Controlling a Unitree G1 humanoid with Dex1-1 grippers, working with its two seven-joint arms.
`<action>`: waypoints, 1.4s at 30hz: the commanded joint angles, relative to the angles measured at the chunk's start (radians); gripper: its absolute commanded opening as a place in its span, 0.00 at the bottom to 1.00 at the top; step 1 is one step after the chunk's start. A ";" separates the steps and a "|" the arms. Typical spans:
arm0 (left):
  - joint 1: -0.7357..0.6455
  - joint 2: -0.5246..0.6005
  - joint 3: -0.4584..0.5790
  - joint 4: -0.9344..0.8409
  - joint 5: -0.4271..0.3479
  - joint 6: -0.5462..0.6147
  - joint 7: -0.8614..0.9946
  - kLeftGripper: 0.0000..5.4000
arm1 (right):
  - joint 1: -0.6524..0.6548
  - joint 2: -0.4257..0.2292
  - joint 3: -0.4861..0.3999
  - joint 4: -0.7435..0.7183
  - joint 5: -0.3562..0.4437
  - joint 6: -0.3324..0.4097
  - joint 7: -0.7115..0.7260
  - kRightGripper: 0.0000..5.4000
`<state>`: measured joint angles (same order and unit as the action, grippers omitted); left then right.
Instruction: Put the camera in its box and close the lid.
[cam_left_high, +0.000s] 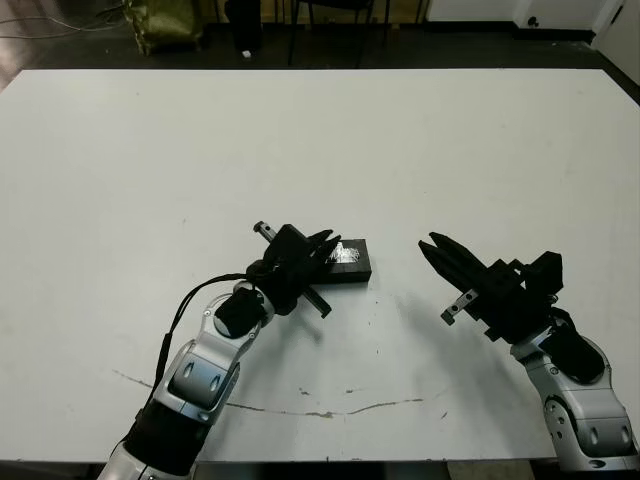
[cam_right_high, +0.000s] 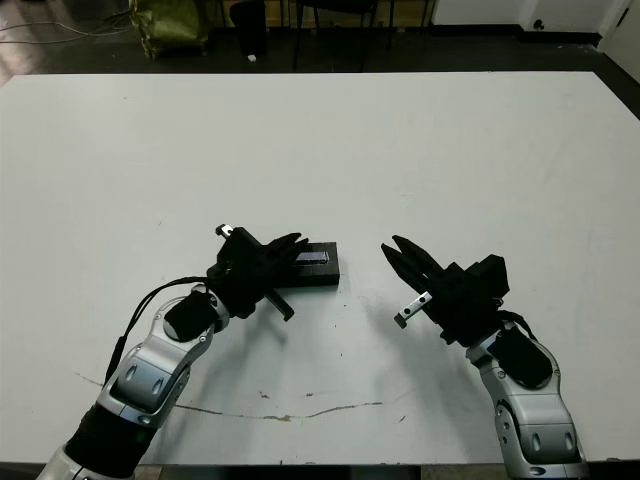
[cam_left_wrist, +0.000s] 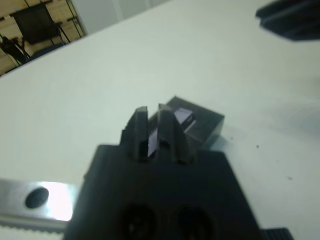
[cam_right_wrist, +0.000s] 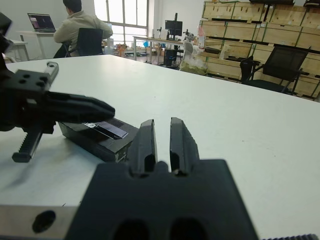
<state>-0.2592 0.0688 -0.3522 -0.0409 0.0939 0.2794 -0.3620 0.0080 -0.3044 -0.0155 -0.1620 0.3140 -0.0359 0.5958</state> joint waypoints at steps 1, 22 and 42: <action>-0.020 0.015 -0.010 0.013 0.018 0.100 -0.012 0.00 | 0.016 -0.007 0.003 0.000 -0.014 0.011 -0.008 0.00; -0.048 0.070 0.008 0.044 -0.058 0.344 -0.105 0.00 | 0.012 -0.006 0.002 0.019 -0.009 -0.009 0.004 0.00; 0.084 0.160 0.428 -0.392 -0.348 0.075 -0.103 0.00 | -0.036 -0.003 -0.065 -0.001 0.061 0.046 -0.040 0.00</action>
<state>-0.1922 0.2282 0.0464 -0.4419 -0.2466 0.3776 -0.4803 -0.0224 -0.3028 -0.0640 -0.1469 0.3586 -0.0316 0.5748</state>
